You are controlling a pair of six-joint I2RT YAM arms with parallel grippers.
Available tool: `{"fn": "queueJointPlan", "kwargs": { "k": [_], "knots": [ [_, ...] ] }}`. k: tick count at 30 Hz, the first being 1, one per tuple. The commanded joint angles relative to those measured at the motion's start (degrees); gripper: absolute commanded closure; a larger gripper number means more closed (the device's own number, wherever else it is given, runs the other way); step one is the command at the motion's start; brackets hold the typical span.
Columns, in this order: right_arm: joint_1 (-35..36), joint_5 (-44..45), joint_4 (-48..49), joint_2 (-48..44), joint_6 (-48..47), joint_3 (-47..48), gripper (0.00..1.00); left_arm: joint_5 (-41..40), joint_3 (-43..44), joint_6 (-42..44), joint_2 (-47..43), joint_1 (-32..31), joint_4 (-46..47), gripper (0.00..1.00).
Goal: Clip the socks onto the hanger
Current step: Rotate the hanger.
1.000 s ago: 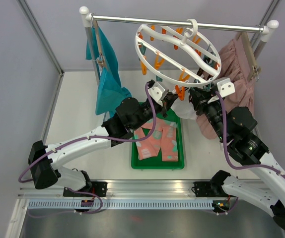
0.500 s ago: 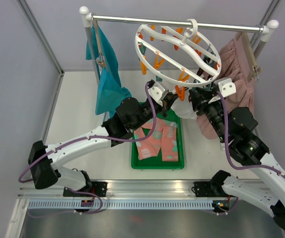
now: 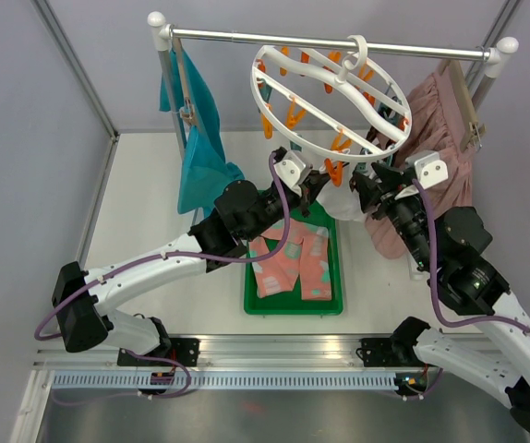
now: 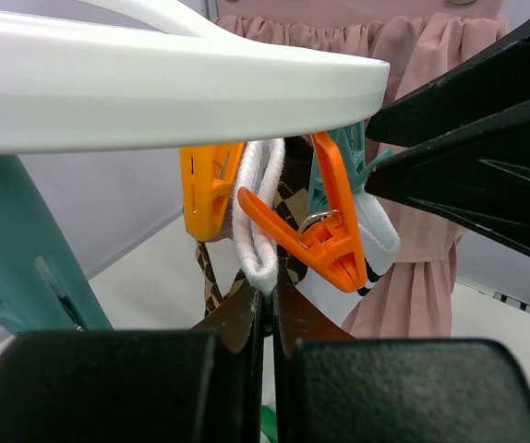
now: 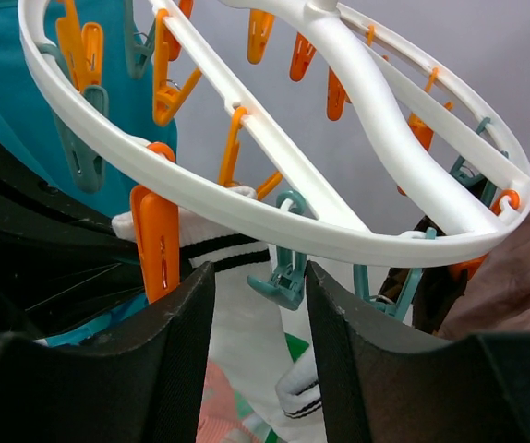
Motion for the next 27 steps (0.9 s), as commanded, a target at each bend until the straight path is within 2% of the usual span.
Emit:
{"fn": "queueJointPlan", "kwargs": {
  "k": [1, 14, 27],
  "knots": [
    [-0.34, -3.10, -0.06, -0.14, -1.84, 0.20, 0.49, 1.32, 0.88, -0.76, -0.89, 0.38, 1.25, 0.98],
    [-0.43, -9.07, -1.29, 1.35, -0.44, 1.26, 0.48, 0.80, 0.01, 0.47, -1.94, 0.82, 0.55, 0.98],
    [-0.43, -12.33, -12.01, 0.74, 8.78, 8.81, 0.46, -1.14, 1.76, 1.61, -0.71, 0.90, -2.52, 0.98]
  ]
}}
